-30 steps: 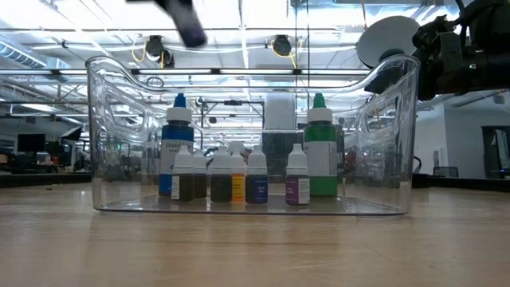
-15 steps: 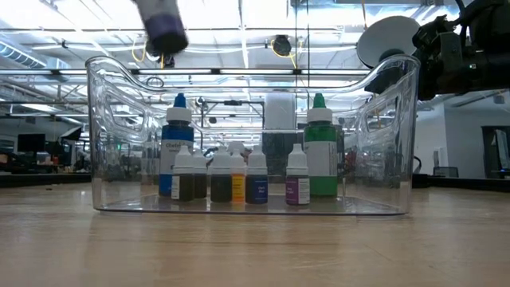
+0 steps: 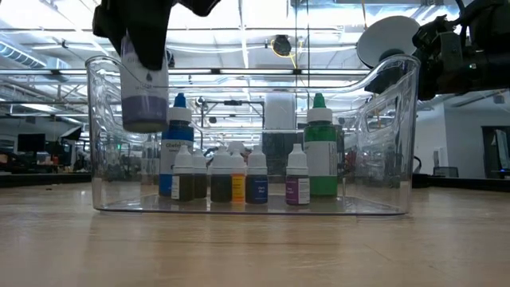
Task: Pick & Place food coloring
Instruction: Put the big purple food coloring bottle into the bin
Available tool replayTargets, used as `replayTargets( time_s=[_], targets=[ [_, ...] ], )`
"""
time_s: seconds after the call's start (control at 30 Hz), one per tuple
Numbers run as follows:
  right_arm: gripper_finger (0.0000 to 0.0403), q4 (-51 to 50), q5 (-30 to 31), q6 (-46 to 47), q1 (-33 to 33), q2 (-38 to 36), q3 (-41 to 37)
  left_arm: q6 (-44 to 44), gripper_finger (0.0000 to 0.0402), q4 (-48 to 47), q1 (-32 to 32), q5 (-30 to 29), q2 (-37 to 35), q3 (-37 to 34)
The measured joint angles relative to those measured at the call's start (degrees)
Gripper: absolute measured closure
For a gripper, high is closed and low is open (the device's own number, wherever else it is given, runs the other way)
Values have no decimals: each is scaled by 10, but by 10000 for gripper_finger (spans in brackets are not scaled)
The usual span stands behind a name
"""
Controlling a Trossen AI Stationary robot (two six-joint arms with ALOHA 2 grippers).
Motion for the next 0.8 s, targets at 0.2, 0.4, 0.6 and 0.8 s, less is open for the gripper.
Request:
replayTargets(
  time_s=[0.2,0.4,0.6,0.8],
  targets=[
    [297,0,0,0,0,0,0,-4,261,0,2,7,16,0],
    [297,0,0,0,0,0,0,-4,261,3,7,7,34,0],
    [296,-1,0,0,0,0,0,2,261,-1,11,24,61,0],
    [298,-2,0,0,0,0,0,4,261,9,12,28,70,0]
  ],
)
